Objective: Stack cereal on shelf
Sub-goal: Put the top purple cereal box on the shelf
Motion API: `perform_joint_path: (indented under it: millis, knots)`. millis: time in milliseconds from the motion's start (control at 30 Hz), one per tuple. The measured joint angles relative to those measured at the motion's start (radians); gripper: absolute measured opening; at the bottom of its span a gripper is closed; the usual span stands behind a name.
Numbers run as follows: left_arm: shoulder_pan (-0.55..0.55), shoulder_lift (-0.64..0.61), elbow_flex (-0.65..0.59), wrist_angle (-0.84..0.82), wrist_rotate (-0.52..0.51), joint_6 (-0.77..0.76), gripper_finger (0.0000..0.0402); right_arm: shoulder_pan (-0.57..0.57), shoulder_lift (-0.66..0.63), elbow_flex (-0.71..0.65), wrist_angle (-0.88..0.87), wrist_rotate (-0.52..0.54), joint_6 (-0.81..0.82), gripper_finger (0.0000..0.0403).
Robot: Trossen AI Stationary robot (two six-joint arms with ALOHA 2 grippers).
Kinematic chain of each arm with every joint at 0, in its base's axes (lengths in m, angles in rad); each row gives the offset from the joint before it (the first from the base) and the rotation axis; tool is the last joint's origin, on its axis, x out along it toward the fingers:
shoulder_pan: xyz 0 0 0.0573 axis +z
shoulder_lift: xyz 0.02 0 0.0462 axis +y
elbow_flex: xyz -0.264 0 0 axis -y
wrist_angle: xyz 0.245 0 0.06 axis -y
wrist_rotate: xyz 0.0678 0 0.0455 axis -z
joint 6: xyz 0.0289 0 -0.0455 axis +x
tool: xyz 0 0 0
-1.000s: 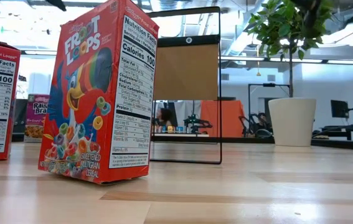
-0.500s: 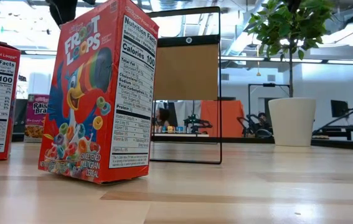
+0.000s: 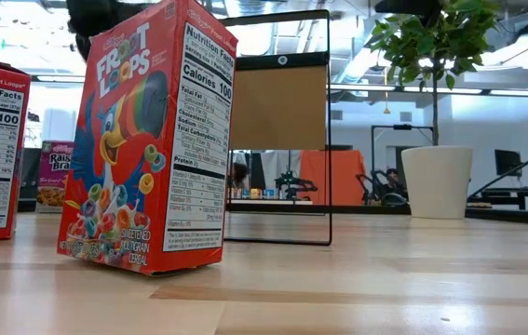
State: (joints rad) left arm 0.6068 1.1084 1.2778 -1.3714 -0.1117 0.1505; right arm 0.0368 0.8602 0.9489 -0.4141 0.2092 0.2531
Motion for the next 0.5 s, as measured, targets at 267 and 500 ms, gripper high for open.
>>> perform_joint_path:
  millis: [267, 500]
  knots:
    - [0.004, -0.155, -0.289, 0.081, -0.115, 0.04, 0.0321, -0.002, 0.012, 0.0, 0.003, 0.002, 0.0, 0.0245]
    - [0.004, -0.202, -0.412, 0.148, -0.158, 0.084, 0.0321, -0.048, 0.012, 0.0, 0.003, 0.001, 0.001, 0.0245]
